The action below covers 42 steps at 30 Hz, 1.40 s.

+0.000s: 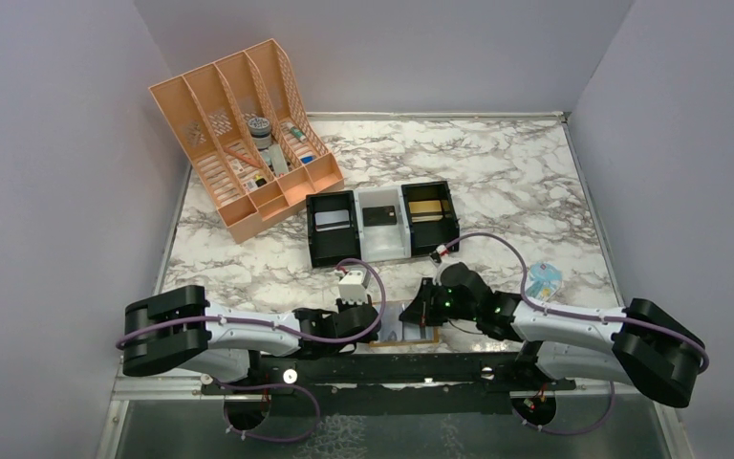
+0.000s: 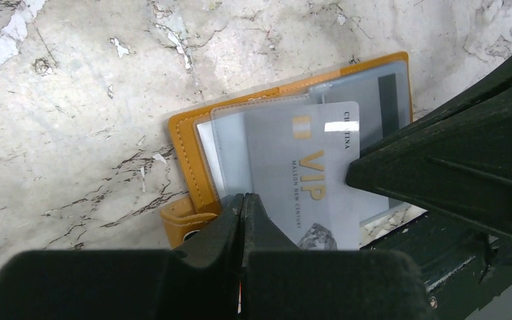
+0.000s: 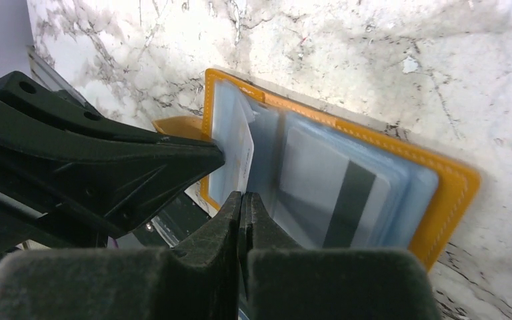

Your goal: Take the credit cards out of the card holder

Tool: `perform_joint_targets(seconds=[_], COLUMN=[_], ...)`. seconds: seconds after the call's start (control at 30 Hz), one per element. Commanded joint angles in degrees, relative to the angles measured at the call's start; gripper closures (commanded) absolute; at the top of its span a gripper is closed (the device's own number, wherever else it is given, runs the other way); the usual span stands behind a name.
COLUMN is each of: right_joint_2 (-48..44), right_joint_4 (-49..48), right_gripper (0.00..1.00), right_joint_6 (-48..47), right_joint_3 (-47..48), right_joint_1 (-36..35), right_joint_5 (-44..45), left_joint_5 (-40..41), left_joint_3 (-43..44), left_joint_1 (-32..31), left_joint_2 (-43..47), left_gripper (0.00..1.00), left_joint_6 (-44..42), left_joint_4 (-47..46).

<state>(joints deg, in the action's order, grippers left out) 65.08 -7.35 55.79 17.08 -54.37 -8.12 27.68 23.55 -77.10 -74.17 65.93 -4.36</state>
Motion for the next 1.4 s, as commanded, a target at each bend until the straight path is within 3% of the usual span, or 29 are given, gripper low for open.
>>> perform_joint_targets(seconds=[0.0,0.63,0.67,0.83,0.97,1.13,1.37], right_joint_2=[-2.8,-3.4,-2.7,1.3,2.3,1.7,1.1], right_joint_4=[2.9,10.1,9.6,5.6,5.3,5.7,5.6], right_gripper=[0.99,0.99,0.99,0.99,0.99,0.99,0.98], right_joint_6=[-1.9,-10.2,-10.2,-10.0,-9.7,-9.4,-9.3], right_joint_3=[-0.8,0.7,0.8,1.1,1.3,1.1,1.1], right_joint_1=[1.6,9.4,9.4,9.4,9.4,9.4,9.4], right_joint_5=[-1.3,-4.5,-5.1,-8.8,-8.1,-7.2,-7.9], left_joint_5=[-0.1,0.8,0.6,-2.0,-6.0,-7.5,-5.1], left_joint_3=[-1.5,-1.1,-0.8,1.1,1.4,1.5,4.0], left_joint_1=[-0.2,-0.2,-0.1,-0.1,-0.1,-0.2,-0.2], left_joint_2=[-2.2,0.9,1.7,6.0,5.6,0.6,-6.9], left_gripper=[1.0,1.0,0.99,0.74,0.67,0.71,0.92], left_joint_6=[-0.3,-1.7,-3.1,-9.0,-11.8,-10.7,-6.7], left_joint_4=[4.8,5.0,4.3,-2.3,-8.1,-9.9,-2.5])
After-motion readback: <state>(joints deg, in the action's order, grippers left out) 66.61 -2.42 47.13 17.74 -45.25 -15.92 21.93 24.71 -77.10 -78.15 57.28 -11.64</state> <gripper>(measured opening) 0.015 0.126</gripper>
